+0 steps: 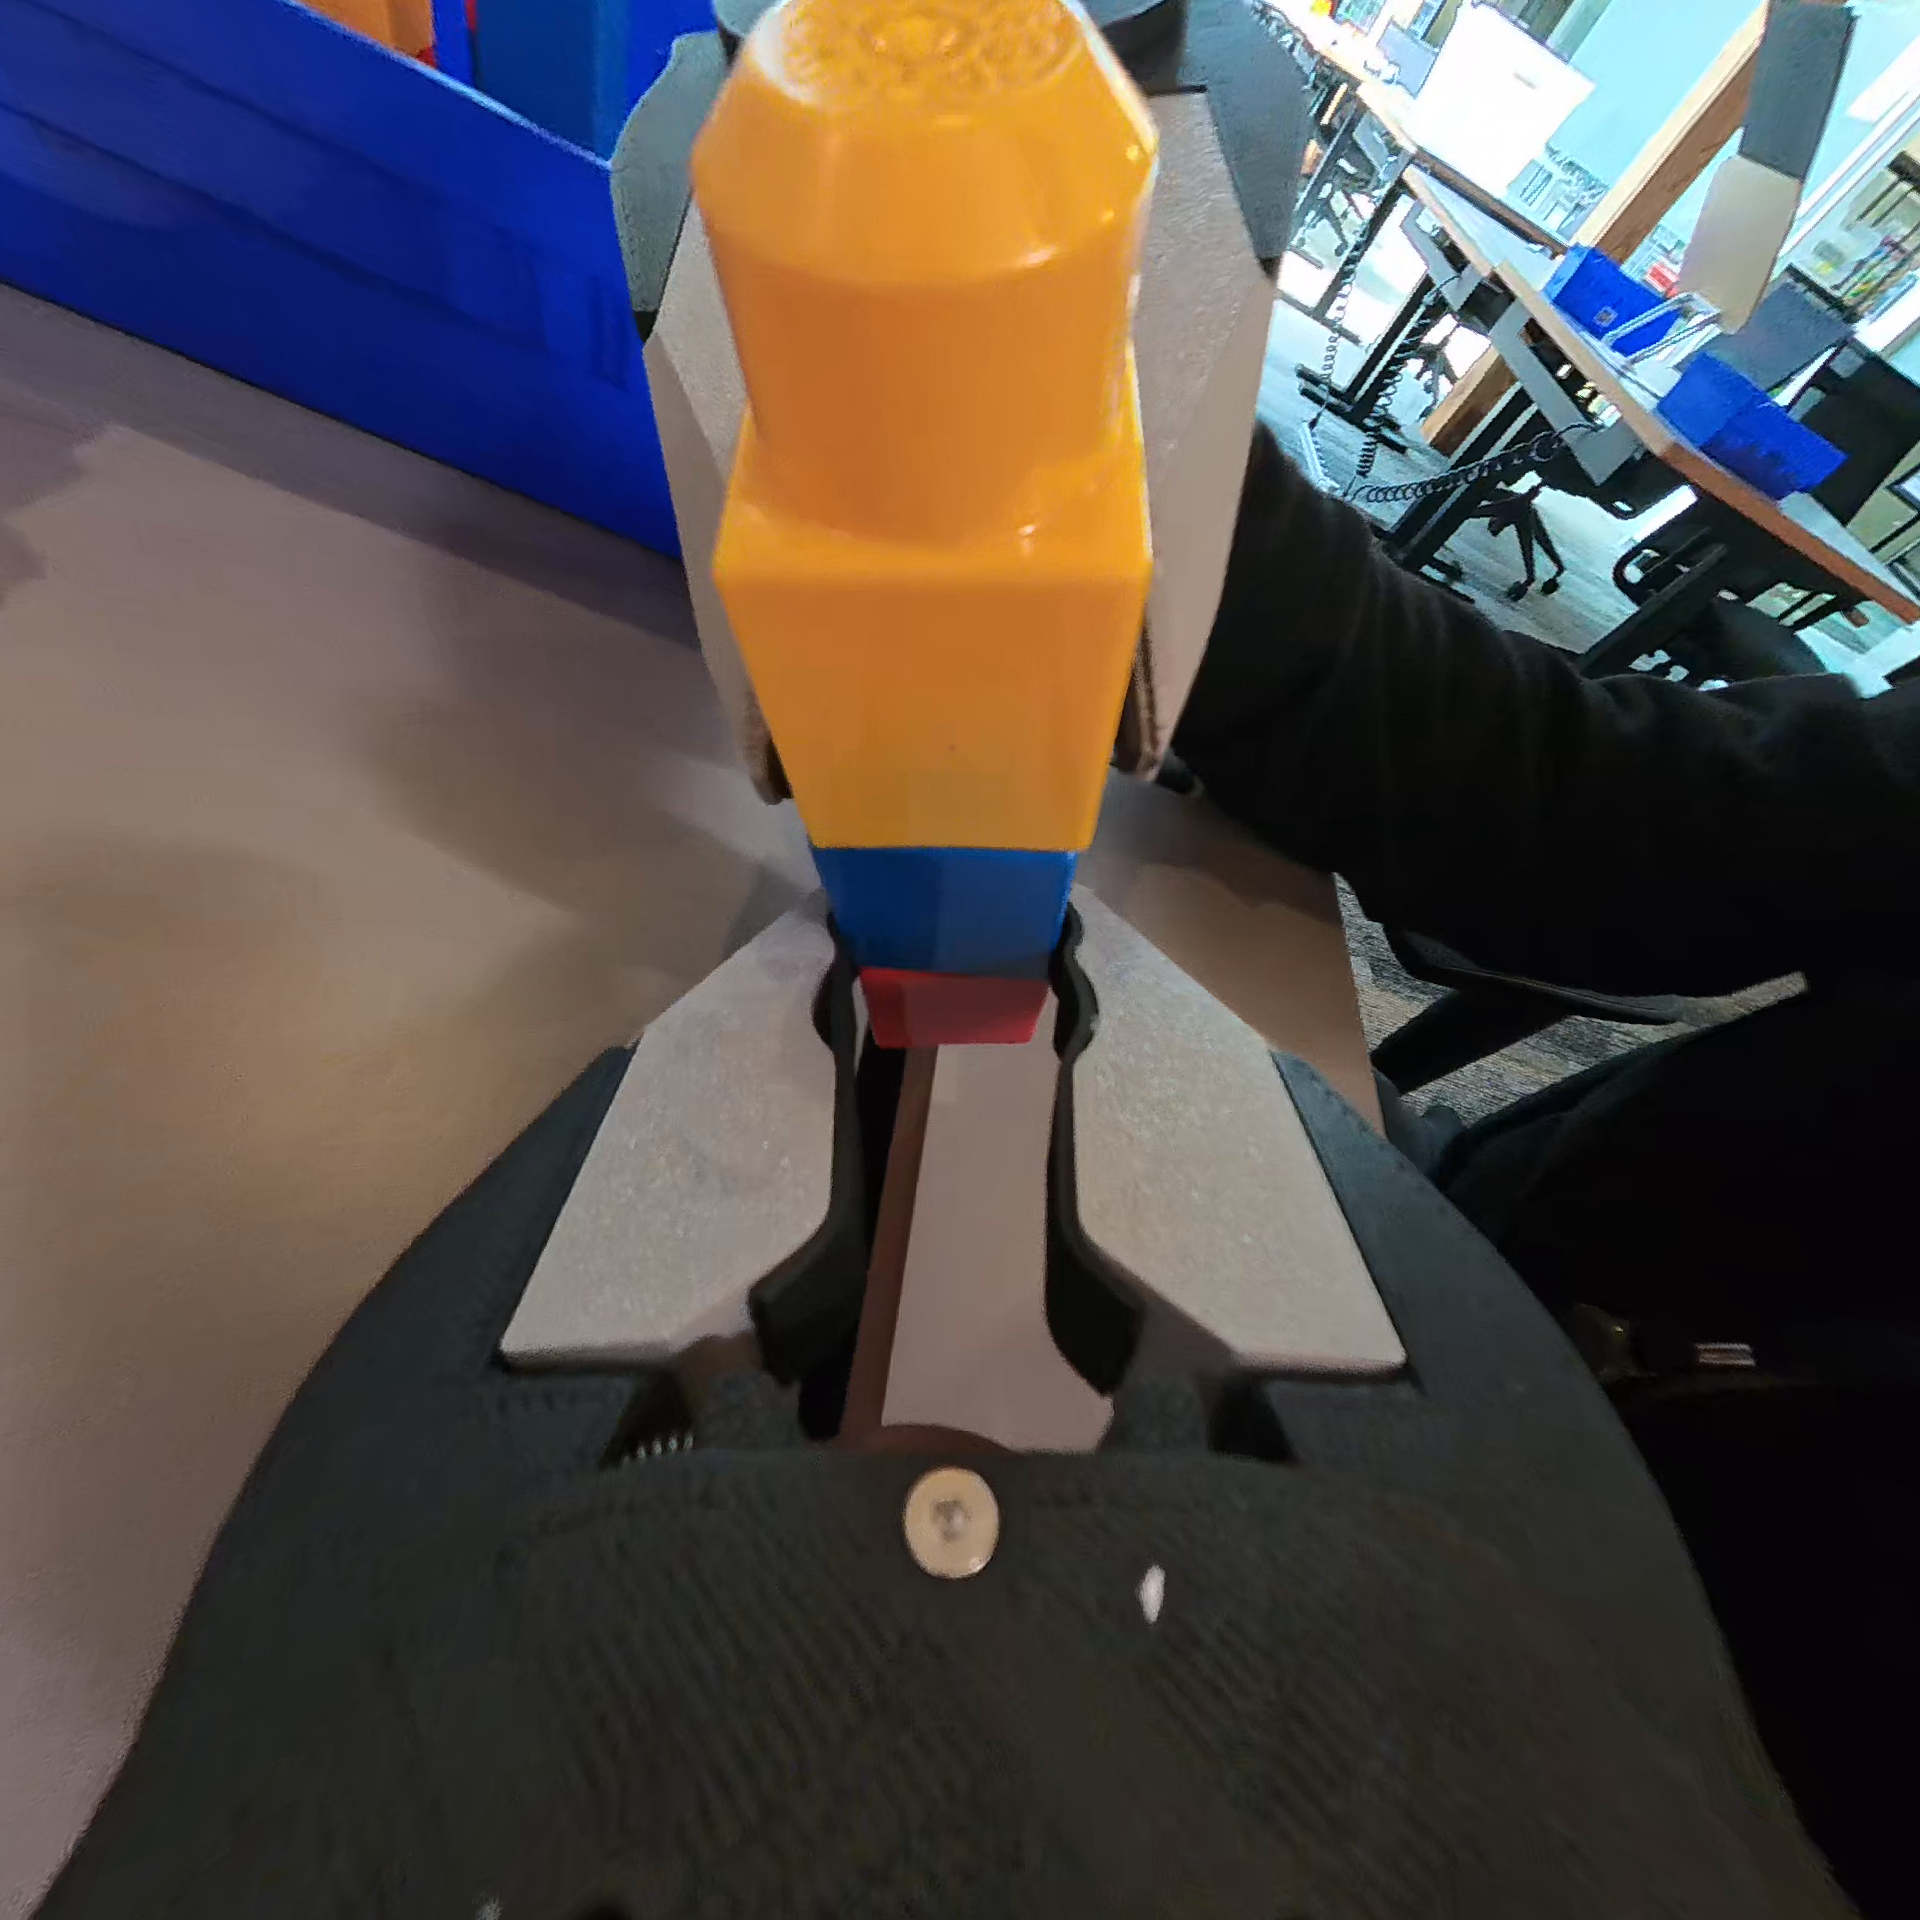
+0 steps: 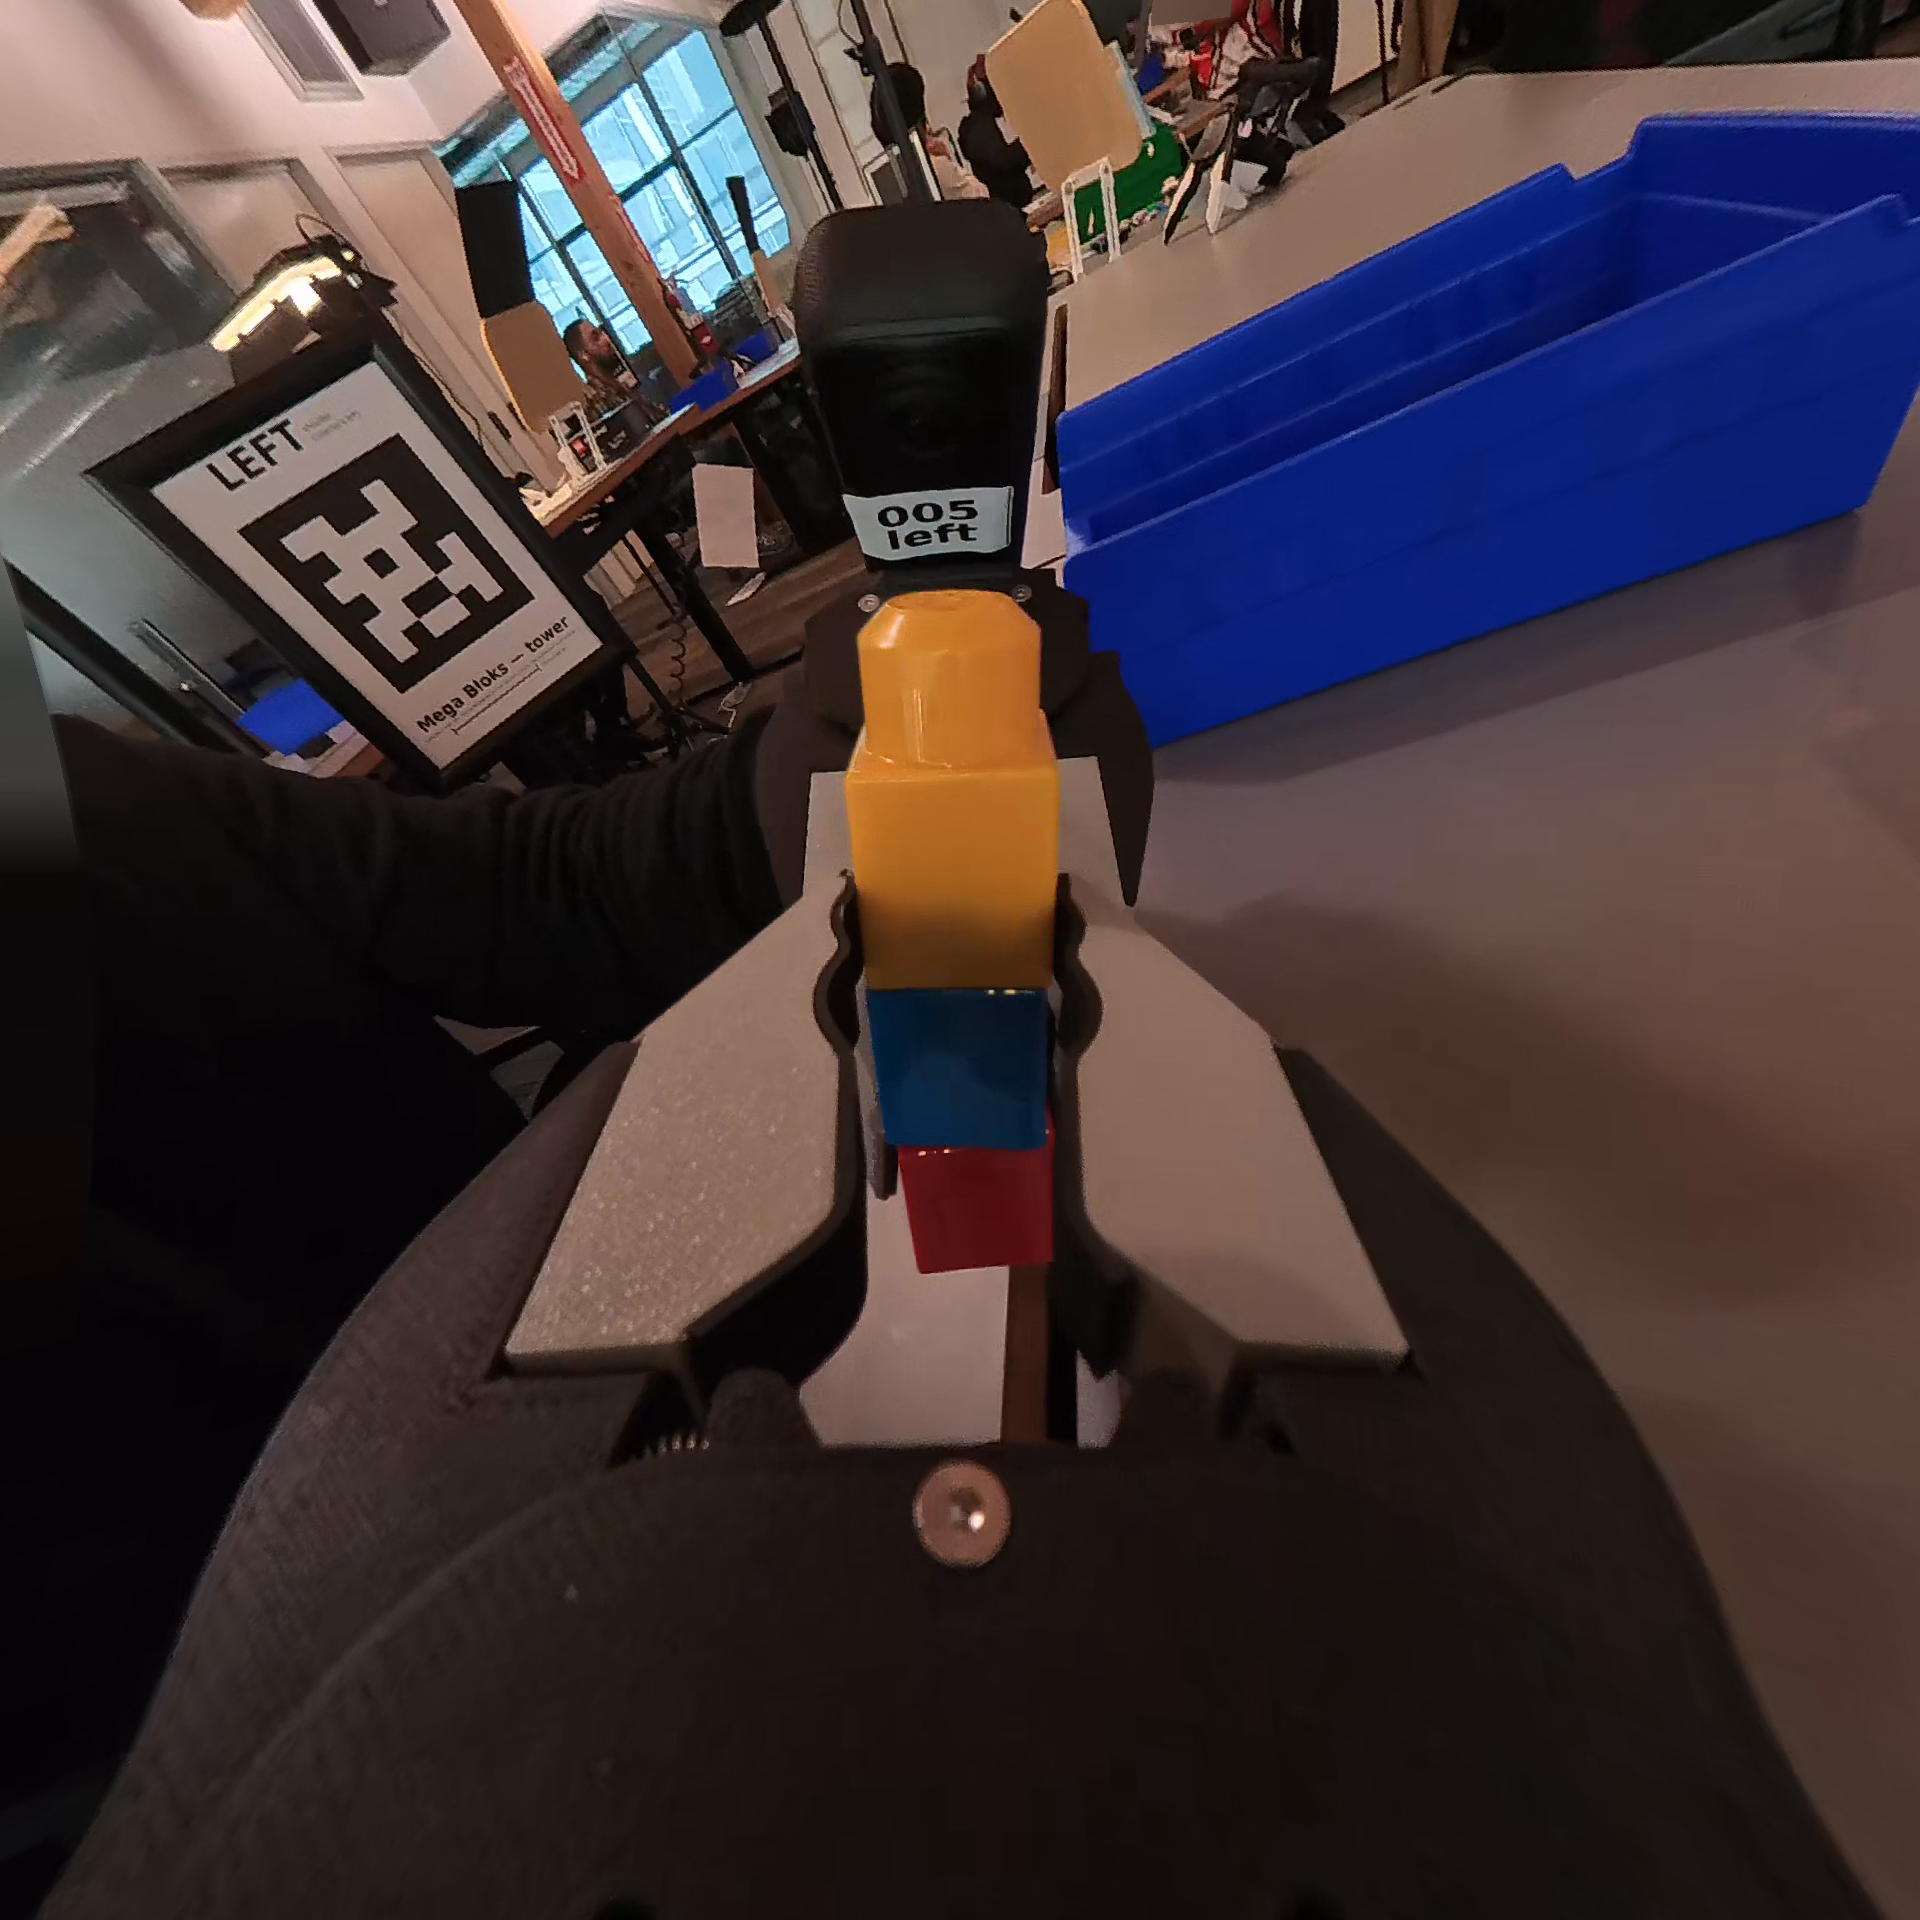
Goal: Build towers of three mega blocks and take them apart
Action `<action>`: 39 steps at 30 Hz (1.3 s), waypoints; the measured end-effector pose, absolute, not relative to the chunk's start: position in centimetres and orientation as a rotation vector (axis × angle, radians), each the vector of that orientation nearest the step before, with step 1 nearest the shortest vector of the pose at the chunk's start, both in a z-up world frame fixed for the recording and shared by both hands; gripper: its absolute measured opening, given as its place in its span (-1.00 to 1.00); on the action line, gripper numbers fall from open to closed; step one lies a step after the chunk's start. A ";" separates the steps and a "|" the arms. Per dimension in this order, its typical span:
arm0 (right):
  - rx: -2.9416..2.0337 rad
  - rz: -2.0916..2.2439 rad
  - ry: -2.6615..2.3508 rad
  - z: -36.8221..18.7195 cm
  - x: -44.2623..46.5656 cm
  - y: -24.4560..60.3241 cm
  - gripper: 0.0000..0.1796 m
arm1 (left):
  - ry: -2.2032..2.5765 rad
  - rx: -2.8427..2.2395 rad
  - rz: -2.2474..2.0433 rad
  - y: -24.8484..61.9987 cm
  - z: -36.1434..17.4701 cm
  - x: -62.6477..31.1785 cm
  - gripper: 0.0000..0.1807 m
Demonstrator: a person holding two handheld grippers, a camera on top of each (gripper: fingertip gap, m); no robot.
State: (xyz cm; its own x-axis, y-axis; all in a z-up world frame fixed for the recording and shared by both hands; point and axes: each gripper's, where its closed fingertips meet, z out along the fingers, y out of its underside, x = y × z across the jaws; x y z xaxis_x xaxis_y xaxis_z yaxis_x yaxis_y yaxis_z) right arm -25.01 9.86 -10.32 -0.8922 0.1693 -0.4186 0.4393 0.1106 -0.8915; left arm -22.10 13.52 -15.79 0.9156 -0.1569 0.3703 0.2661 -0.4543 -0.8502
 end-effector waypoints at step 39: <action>0.643 -1.816 2.228 -11.3 -25.3 9.8 -0.63 | -0.095 -2.002 -0.523 13.3 -16.5 -22.0 -0.62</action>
